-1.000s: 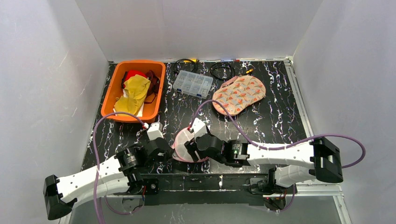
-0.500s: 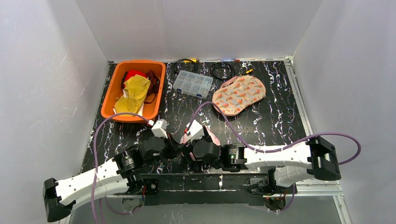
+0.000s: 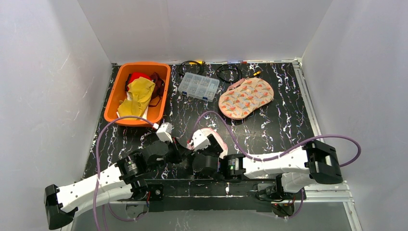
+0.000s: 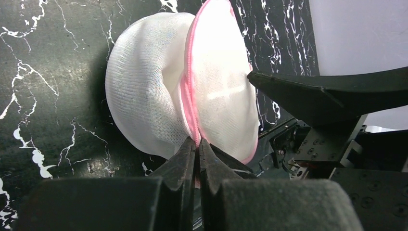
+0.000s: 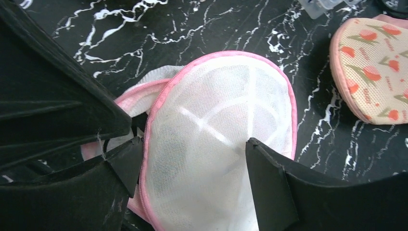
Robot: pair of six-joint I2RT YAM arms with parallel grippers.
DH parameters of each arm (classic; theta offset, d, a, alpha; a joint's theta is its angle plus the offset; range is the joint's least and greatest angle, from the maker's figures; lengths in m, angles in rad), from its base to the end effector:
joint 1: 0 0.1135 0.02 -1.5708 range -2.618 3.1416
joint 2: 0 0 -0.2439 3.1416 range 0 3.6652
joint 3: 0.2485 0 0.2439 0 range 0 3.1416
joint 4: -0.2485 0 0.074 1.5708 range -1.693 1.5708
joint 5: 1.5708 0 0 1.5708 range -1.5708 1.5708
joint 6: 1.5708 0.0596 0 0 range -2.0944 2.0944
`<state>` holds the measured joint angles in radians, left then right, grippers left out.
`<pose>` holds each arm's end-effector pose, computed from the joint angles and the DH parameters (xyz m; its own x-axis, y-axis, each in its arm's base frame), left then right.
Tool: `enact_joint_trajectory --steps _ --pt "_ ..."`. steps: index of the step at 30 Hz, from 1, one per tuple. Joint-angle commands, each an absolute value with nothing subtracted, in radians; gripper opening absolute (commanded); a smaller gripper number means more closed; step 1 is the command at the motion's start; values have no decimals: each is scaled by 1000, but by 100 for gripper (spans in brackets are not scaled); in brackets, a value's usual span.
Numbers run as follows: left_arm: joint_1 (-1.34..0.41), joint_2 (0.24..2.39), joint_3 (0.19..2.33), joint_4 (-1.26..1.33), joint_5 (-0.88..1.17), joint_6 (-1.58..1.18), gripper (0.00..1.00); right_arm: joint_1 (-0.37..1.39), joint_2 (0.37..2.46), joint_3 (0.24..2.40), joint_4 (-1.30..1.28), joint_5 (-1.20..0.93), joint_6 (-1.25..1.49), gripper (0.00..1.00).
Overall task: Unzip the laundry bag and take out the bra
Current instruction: Open the laundry bag at the center of the board.
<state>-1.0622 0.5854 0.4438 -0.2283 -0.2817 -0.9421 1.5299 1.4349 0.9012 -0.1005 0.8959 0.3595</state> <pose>0.1029 -0.1505 0.2268 -0.6800 -0.3757 -0.6296 0.2768 0.6636 -0.6950 0.0592 0.3084 0.2206 -0.2333 -0.3241 -0.9168 -0.5518 0.8205 -0.1497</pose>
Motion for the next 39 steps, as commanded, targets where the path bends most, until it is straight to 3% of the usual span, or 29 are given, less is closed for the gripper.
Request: enact_joint_trajectory --steps 1,9,18,21,25,30,39 --pt "-1063 567 464 -219 -276 -927 0 1549 1442 935 -168 1040 400 83" --pt "-1064 562 469 -266 -311 -929 0 1557 1302 902 -250 1128 450 70" --pt "-1063 558 485 -313 -345 -925 0 1557 1060 848 -511 1200 633 67" --pt "-1063 565 486 -314 -344 -927 0 1558 962 827 -630 1188 766 72" --pt "-1063 581 482 -299 -342 -925 0 1557 833 753 -476 1046 688 82" --pt "-1063 621 490 -274 -328 -927 0 1561 1051 895 -459 1005 595 91" --pt "-1063 612 479 -296 -318 -949 0 1539 1445 1135 -476 1051 264 89"
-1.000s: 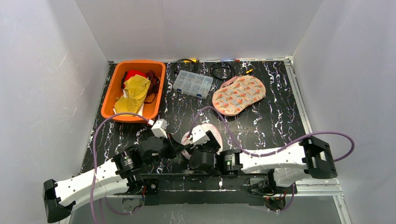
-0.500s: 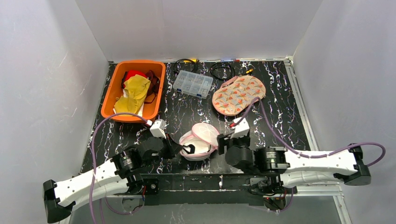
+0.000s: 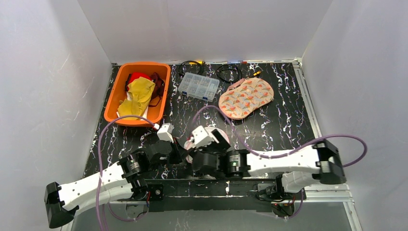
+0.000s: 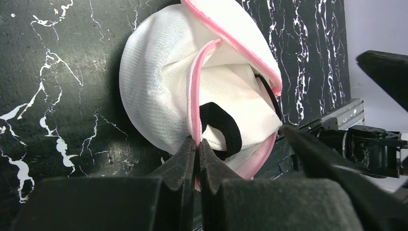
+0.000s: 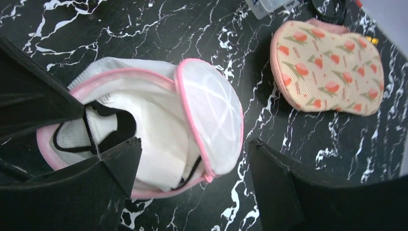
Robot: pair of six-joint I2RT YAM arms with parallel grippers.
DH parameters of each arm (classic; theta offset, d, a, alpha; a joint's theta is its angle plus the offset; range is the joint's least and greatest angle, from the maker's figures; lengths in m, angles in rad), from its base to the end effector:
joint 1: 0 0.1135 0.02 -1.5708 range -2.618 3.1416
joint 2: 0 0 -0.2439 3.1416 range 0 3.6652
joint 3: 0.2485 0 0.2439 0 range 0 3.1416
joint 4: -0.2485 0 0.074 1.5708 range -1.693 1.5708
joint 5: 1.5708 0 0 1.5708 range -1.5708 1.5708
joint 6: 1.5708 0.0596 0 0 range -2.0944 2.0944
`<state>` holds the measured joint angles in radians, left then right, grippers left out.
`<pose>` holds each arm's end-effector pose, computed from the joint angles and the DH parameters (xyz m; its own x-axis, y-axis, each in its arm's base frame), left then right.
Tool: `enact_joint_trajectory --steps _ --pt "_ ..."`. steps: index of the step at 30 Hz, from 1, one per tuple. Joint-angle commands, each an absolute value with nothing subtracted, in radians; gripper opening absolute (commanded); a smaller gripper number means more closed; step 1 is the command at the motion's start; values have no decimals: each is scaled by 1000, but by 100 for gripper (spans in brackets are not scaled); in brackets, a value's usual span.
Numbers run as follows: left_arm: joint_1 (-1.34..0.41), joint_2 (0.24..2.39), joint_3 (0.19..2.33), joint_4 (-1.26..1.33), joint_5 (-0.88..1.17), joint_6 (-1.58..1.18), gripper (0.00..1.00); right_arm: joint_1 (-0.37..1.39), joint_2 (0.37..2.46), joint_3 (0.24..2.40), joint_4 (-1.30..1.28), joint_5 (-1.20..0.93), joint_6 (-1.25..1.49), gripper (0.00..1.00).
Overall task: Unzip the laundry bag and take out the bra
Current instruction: Open the laundry bag at the center of the board.
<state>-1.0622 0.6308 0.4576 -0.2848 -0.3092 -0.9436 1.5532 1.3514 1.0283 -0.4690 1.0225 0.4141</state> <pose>0.1052 -0.1515 0.2179 -0.6924 -0.3419 -0.6353 0.2360 0.7248 -0.6473 0.0559 0.2830 0.2586 -0.2169 -0.4067 -0.8874 -0.4624 0.8434 -0.2735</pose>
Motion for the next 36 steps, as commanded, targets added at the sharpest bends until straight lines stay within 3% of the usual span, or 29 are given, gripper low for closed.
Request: enact_joint_trajectory --steps 1,12,25,28,36 --pt "-1062 609 478 -296 -318 -951 0 1523 1476 1151 -482 1037 249 88" --pt "-1063 592 469 -316 -321 -954 0 1406 1622 1225 -508 890 179 66" --pt "-1063 596 471 -313 -327 -951 0 1371 1612 1215 -472 851 165 19" --pt "-1063 590 472 -325 -334 -955 0 1369 1590 1210 -454 851 162 4" --pt "-1063 584 505 -345 -466 -1017 0 1334 1357 1088 -104 821 123 1"
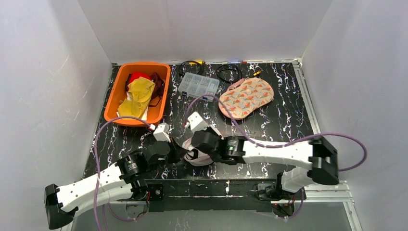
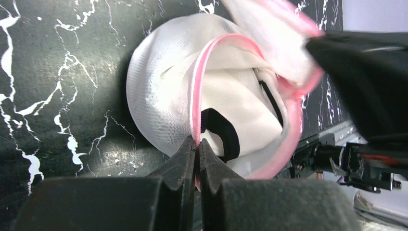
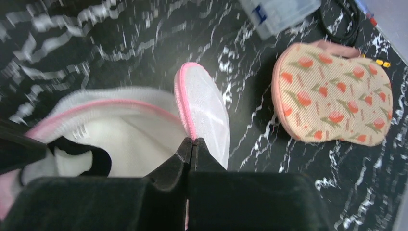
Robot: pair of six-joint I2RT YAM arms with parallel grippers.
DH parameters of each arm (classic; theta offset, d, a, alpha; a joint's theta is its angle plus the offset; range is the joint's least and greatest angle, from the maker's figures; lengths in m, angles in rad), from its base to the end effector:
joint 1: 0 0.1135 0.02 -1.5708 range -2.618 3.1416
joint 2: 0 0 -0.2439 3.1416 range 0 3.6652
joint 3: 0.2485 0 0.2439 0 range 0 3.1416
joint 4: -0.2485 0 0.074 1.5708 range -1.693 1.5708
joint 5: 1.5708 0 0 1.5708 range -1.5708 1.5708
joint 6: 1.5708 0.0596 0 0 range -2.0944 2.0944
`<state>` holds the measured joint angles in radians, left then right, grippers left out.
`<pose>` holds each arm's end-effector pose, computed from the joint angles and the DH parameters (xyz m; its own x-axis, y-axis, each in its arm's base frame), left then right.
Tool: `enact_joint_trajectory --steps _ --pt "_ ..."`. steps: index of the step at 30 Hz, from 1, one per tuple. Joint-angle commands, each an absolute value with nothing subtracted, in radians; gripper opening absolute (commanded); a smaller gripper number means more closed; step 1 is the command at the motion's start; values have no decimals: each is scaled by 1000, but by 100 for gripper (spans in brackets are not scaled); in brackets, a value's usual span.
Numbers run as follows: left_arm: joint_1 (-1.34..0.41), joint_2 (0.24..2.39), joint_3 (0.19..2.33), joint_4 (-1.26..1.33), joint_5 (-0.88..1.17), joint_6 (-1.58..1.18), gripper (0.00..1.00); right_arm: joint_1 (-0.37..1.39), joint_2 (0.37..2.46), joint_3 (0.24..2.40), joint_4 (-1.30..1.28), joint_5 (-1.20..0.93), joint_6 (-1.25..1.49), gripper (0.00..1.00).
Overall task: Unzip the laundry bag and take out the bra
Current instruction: Open the laundry bag at the center of the board.
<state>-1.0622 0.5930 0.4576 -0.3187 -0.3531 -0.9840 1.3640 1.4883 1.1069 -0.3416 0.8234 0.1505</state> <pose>0.1041 -0.1444 0.2203 -0.6747 -0.3944 -0.6239 0.1921 0.7223 -0.6643 0.1100 0.3116 0.2485 -0.2171 -0.5386 -0.8141 -0.5257 0.7672 -0.3674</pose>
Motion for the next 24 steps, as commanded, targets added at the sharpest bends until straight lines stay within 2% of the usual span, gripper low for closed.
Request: enact_joint_trajectory --steps 1,6,9,15,19,22,23,24 --pt "-1063 584 517 -351 -495 -1024 0 1323 1333 1077 -61 818 113 1" --pt "-1063 579 551 -342 -657 -1069 0 1256 1205 985 207 778 84 1" --pt "-1063 588 526 -270 -708 -1102 0 1198 1137 885 337 744 159 1" --pt "-1063 652 431 -151 -664 -1168 0 1161 891 513 540 813 394 1" --pt "-1063 670 418 -206 -606 -1190 0 1162 719 343 504 799 499 1" --pt "-1063 667 432 -254 -572 -1146 24 1162 618 289 431 773 497 1" --pt "-1063 665 441 -272 -563 -1121 41 1162 596 288 404 764 485 1" --pt "-1063 662 455 -302 -559 -1101 53 1161 580 294 374 754 470 1"
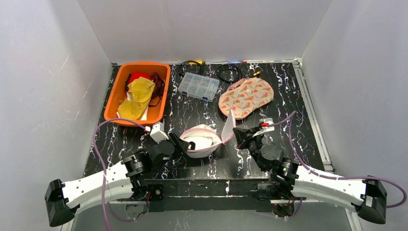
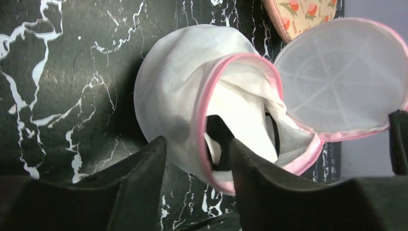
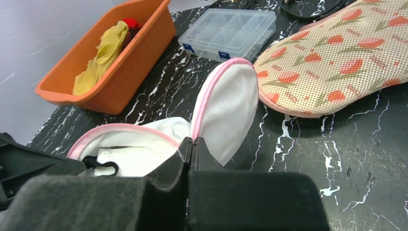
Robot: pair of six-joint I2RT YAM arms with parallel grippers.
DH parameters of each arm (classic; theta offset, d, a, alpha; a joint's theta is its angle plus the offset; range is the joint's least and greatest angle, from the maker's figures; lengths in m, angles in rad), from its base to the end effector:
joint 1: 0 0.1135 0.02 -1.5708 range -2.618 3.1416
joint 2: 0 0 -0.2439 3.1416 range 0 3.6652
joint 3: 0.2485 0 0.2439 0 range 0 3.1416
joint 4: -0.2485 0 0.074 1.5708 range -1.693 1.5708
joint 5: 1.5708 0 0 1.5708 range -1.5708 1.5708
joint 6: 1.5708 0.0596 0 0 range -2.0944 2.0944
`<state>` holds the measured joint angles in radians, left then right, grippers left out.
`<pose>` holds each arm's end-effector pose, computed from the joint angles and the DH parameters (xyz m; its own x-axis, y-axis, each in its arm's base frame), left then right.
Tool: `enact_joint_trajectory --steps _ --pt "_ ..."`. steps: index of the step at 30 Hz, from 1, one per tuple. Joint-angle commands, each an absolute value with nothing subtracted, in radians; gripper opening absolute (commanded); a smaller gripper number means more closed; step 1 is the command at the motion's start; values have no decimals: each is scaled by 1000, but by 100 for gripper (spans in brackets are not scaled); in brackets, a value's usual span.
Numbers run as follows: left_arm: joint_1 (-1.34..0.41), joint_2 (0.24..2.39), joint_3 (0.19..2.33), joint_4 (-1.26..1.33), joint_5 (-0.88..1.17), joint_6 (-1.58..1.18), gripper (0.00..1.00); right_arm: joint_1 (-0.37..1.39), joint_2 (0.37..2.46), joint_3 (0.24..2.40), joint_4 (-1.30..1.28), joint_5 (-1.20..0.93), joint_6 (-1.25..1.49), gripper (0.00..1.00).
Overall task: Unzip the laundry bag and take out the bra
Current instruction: Open the laundry bag at the center of the board.
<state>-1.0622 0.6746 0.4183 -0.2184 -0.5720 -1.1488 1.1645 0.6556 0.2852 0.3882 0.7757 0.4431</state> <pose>0.1177 -0.1448 0.2072 -0.5473 -0.5936 -0.5900 0.0017 0.7041 -0.7101 0.1116 0.1537 0.2346 -0.1562 0.4115 -0.8979 -0.3455 0.8289 0.4399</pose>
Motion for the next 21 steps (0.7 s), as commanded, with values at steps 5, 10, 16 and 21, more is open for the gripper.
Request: enact_joint_trajectory --steps 5,10,16,21 --pt "-1063 665 593 -496 -599 -948 82 1161 539 324 299 632 361 1" --pt "-1057 753 787 -531 -589 -581 87 1162 543 373 234 531 264 1" --pt "-975 987 1006 -604 -313 -287 89 1162 533 395 187 452 218 1" --pt "-905 1166 1111 -650 -148 -107 90 1163 539 402 169 428 204 1"
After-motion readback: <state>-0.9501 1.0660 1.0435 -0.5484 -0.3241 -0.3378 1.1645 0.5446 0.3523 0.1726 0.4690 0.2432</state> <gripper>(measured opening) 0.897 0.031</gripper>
